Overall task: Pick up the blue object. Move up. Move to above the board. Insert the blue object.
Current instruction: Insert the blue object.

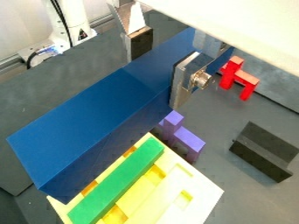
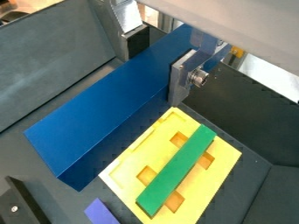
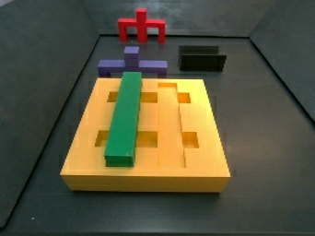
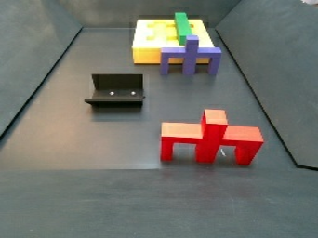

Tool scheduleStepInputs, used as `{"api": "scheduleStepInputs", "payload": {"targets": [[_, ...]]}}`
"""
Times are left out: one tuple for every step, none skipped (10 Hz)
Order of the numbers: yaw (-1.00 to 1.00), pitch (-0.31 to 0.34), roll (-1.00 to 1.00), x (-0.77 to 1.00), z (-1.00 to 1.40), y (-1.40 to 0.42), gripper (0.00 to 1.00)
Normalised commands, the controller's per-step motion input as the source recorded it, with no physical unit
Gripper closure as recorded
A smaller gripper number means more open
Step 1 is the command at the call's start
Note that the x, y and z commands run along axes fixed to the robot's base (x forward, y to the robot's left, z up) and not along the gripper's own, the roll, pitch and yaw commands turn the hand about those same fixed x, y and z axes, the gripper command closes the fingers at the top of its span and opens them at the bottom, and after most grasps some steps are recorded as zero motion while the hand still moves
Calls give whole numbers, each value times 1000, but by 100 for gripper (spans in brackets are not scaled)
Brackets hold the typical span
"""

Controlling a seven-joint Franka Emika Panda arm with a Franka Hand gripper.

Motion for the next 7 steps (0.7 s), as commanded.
{"api": "scheduleStepInputs", "payload": {"targets": [[-234,0,31,489,-1000,-71,100],[-211,0,30,497,-1000,-60,100],[-94,0,7,557,-1000,-29,100],[-29,0,0,549,-1000,-34,100],[0,-10,31,383,-1000,-191,100],[0,-11,39,320,-1000,-220,100],[0,-10,51,331,-1000,-209,100]]}}
